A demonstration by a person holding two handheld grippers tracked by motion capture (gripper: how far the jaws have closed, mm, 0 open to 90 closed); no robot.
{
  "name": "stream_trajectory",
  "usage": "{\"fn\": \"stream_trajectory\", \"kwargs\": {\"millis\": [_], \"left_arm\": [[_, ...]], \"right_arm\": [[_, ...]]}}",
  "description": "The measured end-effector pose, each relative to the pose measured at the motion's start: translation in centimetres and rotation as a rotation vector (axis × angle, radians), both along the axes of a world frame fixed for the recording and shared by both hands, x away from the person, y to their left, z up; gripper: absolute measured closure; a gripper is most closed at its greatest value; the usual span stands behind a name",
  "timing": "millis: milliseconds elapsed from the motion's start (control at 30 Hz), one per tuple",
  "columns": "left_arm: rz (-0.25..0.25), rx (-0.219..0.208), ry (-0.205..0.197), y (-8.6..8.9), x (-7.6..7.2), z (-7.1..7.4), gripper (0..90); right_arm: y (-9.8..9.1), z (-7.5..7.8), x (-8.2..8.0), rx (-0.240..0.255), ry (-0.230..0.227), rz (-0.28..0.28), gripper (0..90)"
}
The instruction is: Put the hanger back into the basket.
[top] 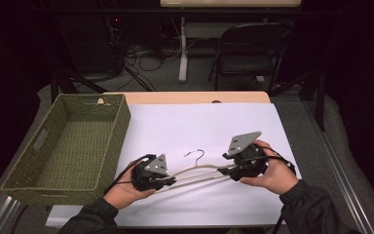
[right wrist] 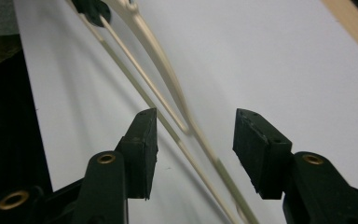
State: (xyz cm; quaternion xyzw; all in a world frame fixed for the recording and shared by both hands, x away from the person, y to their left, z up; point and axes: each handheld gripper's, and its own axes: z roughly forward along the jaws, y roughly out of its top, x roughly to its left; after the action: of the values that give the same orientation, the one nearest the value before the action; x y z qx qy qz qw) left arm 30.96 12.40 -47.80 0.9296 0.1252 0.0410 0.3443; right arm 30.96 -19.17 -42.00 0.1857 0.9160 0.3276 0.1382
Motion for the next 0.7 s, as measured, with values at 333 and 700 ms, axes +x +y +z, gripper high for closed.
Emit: {"fn": "stream_trajectory", "kwargs": {"millis": [333,700], "left_arm": [[0.174,-0.117,0.018,3.7,-1.5,3.0,87.1],[0.256,-0.113,-0.004,6.7,-1.9,5.6,87.1]], "right_arm": [[-2.4,-1.0,-0.3,0.007,0.02,-0.05,50.0],[-2.8,-1.5,-0.1,0.011,0.034,-0.068,50.3]]}}
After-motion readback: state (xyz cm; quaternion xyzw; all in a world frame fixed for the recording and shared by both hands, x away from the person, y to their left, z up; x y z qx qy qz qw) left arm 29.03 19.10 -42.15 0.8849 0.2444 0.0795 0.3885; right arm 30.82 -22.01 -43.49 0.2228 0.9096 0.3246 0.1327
